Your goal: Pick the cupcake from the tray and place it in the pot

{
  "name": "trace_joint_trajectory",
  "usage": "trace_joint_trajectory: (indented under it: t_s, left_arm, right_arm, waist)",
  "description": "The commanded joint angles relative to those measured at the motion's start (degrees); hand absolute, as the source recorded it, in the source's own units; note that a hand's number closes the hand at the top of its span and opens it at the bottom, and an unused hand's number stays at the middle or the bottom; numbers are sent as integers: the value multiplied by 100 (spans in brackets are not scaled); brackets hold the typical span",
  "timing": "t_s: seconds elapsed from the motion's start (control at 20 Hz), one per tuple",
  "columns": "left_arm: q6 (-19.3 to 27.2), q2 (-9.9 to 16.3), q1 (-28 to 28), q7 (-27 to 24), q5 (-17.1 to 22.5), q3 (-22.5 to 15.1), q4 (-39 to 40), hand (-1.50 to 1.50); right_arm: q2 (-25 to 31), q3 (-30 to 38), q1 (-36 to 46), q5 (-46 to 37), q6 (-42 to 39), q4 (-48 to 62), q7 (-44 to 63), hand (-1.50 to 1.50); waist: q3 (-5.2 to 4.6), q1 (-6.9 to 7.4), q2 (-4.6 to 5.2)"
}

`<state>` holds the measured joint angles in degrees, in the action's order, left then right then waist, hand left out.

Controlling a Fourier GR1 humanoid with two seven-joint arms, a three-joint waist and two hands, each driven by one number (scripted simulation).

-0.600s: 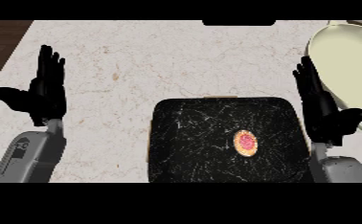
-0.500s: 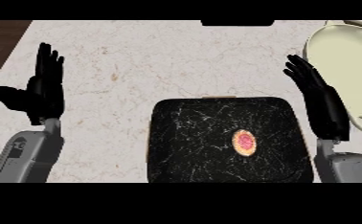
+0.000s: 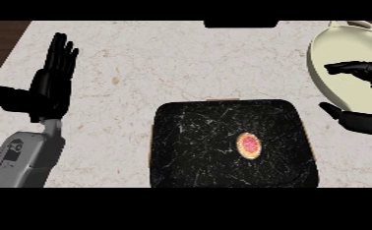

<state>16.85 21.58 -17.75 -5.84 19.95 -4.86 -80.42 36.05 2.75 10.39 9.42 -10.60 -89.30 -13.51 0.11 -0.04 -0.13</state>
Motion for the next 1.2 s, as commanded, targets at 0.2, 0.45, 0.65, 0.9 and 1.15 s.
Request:
trace_joint_trajectory:
  t_s: [0.2, 0.45, 0.65, 0.9, 1.15]
  left_arm:
    - [-230, -10, 57, 180, 26, 20, -170, 0]
    - [-191, -41, -29, 393, -12, 45, -241, 0]
    - [-234, 44, 94, 451, -53, 97, -445, 0]
    - [-457, 106, 183, 626, 46, 246, -522, 0]
    - [-527, -60, 75, 385, -198, 334, -297, 0]
  right_arm:
    - [861, 398, -875, -619, -996, -123, -2229, -150]
    - [1370, 213, -1165, -1440, -1033, -681, -1746, -150]
    - [1437, -286, -1041, -1897, -1160, -1445, -604, -150]
    - [1193, -719, -469, -1945, -1532, -2299, 986, -150]
    - [647, -1192, -705, -2512, -1651, -2575, 1579, -150]
  waist:
    - [-9, -65, 5]
    - [-16, -103, -1]
    - [-18, -27, -2]
    - [-19, 29, 6]
    - [-14, -13, 11]
